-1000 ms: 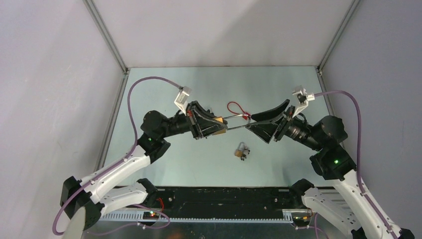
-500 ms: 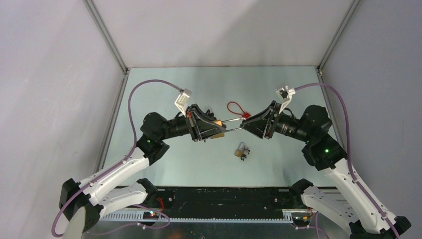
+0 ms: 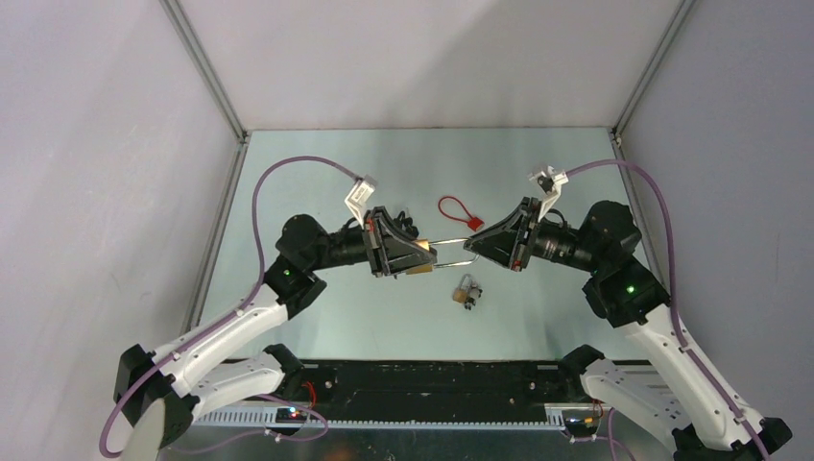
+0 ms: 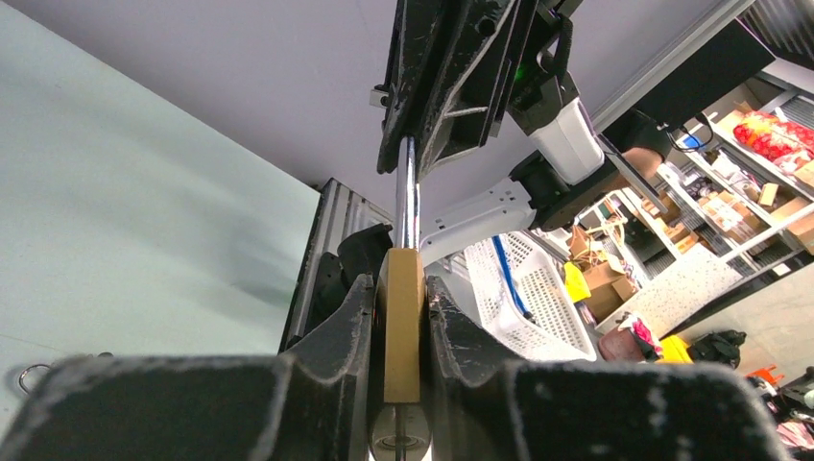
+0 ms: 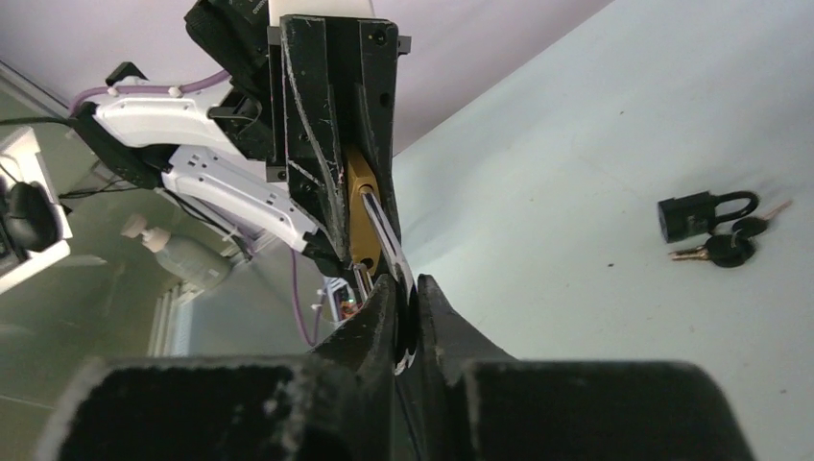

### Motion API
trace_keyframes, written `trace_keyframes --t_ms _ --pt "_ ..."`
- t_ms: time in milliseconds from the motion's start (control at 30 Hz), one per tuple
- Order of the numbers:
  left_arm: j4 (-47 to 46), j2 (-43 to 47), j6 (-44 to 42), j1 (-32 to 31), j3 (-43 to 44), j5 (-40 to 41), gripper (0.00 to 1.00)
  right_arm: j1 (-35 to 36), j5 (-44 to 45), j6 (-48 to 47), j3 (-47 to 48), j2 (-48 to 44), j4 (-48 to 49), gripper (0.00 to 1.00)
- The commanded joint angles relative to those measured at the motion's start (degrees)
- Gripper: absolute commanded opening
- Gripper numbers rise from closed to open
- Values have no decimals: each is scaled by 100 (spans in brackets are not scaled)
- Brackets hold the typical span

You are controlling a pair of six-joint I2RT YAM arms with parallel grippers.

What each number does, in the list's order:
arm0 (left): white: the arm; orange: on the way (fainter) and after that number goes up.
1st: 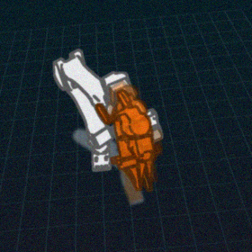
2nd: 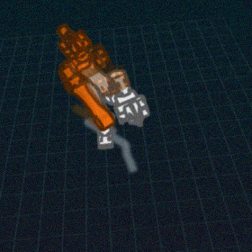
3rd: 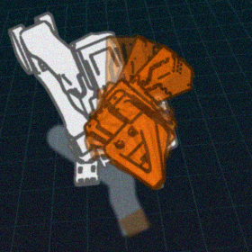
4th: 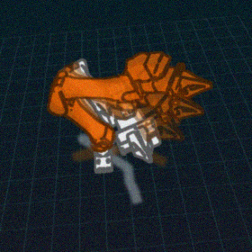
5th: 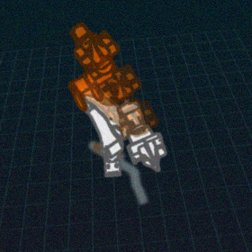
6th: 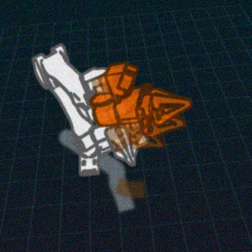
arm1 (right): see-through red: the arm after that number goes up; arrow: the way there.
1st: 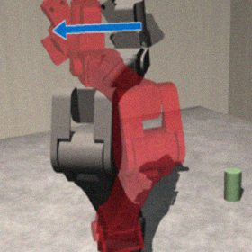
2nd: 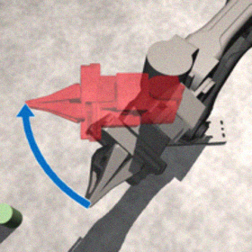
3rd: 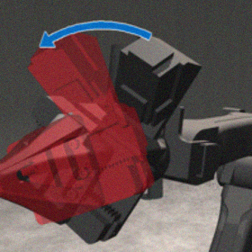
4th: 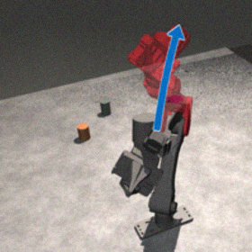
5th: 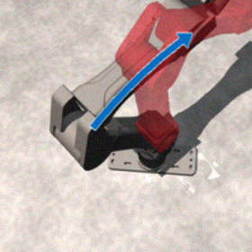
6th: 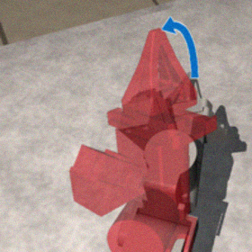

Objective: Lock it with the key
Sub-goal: Lock the lock.

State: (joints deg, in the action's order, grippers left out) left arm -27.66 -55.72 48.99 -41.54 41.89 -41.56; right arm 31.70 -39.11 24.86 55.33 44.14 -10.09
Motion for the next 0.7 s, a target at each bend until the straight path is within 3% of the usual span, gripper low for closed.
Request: trace_keyframes --t_ms 0,100,400,667 --pt "-296 164 -106 15 221 -138 0 -15 -749 156 245 148 177 1" --pt "-278 72 -98 -20 317 -311 0 74 -826 327 232 246 299 0" --pt "-258 -107 314 -274 541 -563 0 1051 703 -268 45 198 157 0" --pt "-99 -71 158 -276 589 -149 0 1521 1282 301 -310 295 852 0"
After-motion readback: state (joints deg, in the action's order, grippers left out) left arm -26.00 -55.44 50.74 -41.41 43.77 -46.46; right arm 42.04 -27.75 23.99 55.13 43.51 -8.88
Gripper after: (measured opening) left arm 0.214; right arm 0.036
